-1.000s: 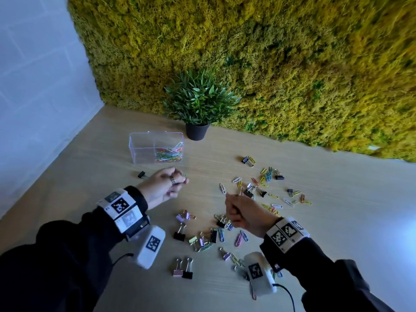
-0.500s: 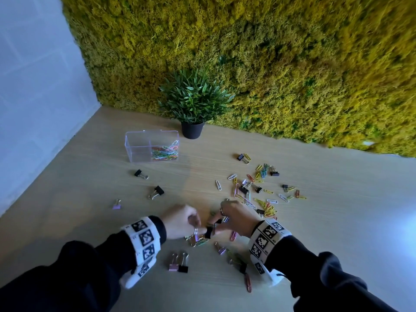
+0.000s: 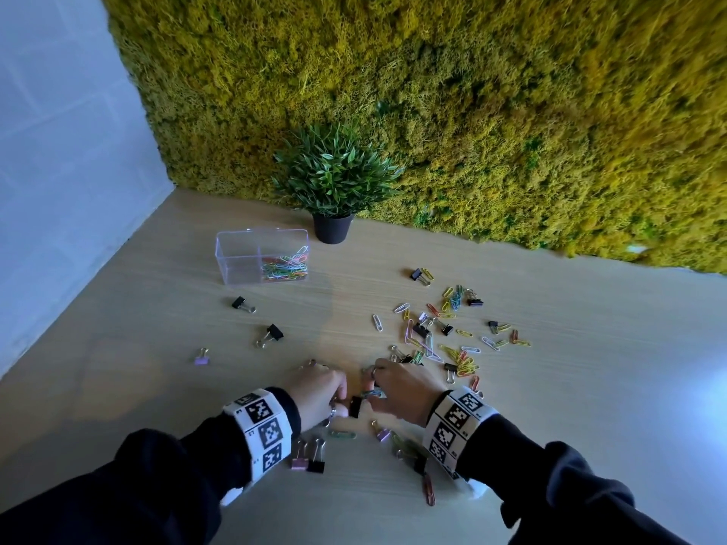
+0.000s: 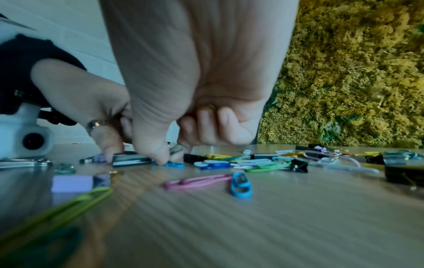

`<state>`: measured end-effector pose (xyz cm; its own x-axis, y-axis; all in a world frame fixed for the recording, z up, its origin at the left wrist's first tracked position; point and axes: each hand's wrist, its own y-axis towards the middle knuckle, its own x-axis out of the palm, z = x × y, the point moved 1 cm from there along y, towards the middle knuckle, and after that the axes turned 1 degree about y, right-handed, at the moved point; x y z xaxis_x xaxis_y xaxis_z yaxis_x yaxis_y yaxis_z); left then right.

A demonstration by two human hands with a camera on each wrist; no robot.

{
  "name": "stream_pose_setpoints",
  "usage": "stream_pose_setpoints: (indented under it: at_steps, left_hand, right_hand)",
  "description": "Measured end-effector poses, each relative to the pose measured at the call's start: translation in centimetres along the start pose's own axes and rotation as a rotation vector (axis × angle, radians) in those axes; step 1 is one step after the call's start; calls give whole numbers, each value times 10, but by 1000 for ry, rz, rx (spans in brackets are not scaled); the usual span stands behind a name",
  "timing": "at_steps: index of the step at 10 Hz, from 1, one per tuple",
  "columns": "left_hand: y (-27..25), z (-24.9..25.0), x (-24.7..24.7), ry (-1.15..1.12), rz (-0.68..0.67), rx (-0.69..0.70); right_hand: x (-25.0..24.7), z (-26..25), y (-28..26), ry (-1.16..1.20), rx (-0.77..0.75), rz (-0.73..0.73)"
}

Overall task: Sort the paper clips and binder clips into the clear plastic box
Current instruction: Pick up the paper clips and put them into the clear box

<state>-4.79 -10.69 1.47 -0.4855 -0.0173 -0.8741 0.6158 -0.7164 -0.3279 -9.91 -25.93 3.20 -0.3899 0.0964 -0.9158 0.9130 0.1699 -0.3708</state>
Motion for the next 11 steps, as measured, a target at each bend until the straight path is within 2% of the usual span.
stream_pose_setpoints:
  at_steps: [1,2,3,4,5,7,8,9,10,11]
  left_hand:
    - [4,-1,-6,-138,-19,-43]
    - [7,-4,-15,-261,34,-87]
    - [2,-6,-22,-223,110,-101]
    - [-7,2,-17,2,38,-65]
    - [-8,5,-7,91,-24,-53]
    - [-5,5,-3,113,-86,-62]
    - [-7,6,-11,0,-82,-88]
    - [-8,6,-19,-600,-147,-109]
    - [-8,8,-25,-1300,-266,-149]
    - [-9,9,-25,-1611,-348,-128]
  right_hand:
    - [2,-1,0,-70,16,-68]
    - [2,-1,1,-164,-15,-131]
    - [6,0,-2,-41,58,-147]
    - [9,3,-11,98,77,-117]
    - [3,15,-4,401,111,-10]
    - [-2,32,-16,1309,241,-69]
    - [2,38,-20,1774,248,-33]
    - [-1,43,-23,2120,190,25]
    - [-5,47,-26,2255,192,41]
    - [-6,49,-29,2169,271,64]
